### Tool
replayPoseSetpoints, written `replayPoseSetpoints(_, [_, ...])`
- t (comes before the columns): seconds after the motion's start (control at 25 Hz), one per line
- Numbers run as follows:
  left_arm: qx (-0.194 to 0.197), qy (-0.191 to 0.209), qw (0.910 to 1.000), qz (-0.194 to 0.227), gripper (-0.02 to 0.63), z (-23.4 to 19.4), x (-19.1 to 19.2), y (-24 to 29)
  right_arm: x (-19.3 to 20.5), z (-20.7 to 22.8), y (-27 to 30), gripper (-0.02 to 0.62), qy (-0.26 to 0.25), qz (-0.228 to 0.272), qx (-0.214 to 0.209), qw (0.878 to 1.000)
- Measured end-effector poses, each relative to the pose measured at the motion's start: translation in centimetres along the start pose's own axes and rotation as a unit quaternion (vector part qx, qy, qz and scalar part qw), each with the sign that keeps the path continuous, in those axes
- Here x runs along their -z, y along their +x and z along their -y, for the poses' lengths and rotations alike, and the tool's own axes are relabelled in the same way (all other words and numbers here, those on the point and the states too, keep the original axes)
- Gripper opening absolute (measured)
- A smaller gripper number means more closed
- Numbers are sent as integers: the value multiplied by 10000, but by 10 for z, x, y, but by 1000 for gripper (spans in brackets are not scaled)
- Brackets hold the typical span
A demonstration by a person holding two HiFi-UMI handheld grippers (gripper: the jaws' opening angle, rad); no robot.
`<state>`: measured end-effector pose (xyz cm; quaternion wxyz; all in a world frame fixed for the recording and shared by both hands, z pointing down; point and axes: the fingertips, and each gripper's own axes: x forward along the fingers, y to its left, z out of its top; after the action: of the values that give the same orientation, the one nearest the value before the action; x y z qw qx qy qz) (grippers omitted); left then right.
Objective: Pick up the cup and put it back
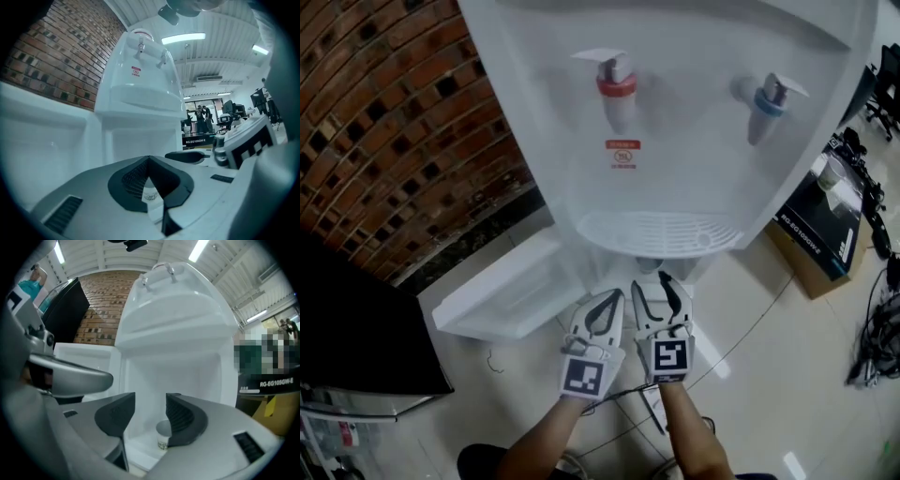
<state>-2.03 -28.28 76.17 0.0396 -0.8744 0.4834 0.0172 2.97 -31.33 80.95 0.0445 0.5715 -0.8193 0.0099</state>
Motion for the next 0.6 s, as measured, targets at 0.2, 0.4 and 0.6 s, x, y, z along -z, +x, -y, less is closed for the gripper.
replayPoseSetpoints(0.2, [-61, -16, 9996, 286, 5, -4, -36, -6, -61, -20, -36, 102, -36, 261, -58, 9996])
replayPoseSetpoints(0.4, [-32, 92, 9988, 490, 5, -8, -72, -15, -99, -49, -52, 11, -176, 276, -256, 9991])
replayPoseSetpoints(0.6, [-38, 169, 9984, 547, 5, -10, -116, -27, -143, -57, -62, 11, -199, 280, -303, 9989])
